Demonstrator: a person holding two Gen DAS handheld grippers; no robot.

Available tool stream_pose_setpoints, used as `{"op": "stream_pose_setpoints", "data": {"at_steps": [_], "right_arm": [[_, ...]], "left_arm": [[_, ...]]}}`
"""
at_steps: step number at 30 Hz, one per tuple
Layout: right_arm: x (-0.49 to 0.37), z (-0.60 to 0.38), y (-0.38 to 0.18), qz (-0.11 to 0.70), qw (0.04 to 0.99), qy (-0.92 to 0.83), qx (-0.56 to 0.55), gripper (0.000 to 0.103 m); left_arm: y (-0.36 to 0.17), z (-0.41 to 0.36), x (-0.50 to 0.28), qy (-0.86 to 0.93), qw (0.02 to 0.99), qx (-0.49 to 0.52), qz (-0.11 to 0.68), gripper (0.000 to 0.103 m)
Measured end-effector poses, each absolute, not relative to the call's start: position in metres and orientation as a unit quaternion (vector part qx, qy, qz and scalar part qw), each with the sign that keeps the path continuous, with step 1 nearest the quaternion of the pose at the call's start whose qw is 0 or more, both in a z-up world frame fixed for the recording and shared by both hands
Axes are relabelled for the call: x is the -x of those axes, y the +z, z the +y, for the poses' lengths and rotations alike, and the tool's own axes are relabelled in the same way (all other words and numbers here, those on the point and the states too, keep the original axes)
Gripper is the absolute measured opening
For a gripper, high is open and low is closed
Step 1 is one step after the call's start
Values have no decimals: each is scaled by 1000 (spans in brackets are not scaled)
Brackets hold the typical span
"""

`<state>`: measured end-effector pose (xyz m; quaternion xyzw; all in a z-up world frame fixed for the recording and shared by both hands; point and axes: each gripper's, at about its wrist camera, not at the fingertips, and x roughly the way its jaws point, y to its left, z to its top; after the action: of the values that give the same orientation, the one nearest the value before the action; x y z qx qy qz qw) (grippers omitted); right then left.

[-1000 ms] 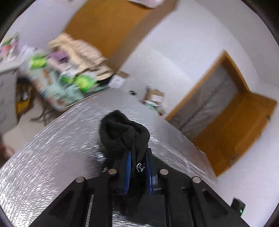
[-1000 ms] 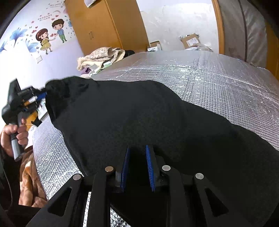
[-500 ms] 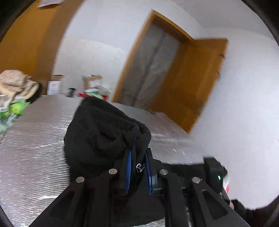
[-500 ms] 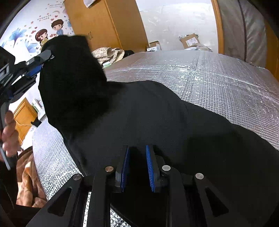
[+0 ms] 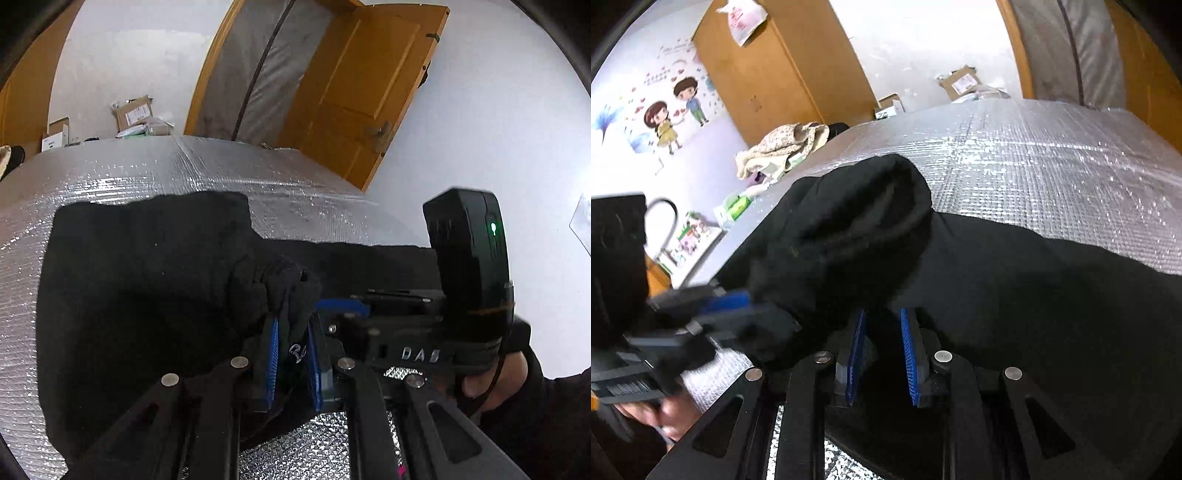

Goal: Fold clothes

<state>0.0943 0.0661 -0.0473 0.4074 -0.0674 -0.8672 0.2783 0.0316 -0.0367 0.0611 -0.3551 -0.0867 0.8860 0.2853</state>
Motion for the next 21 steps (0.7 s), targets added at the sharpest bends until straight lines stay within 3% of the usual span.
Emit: {"op": "stream_pose_setpoints", "data": {"at_steps": [8, 12, 15, 21], "right_arm": [[-87, 82, -46, -126, 281, -855, -419, 21], [-84, 89, -45, -142, 270, -855, -420, 21], [-86, 99, -43, -152, 255, -858, -420, 21], [-94, 126, -36, -204, 249, -857, -402, 25]], "left_arm": [[96, -33, -55, 907, 292, 298, -48, 15], [68, -15, -38, 875, 304, 377, -17, 17], [64, -17, -45, 867, 316, 384, -33, 20], [97, -55, -76, 888, 336, 298, -97, 20]]}}
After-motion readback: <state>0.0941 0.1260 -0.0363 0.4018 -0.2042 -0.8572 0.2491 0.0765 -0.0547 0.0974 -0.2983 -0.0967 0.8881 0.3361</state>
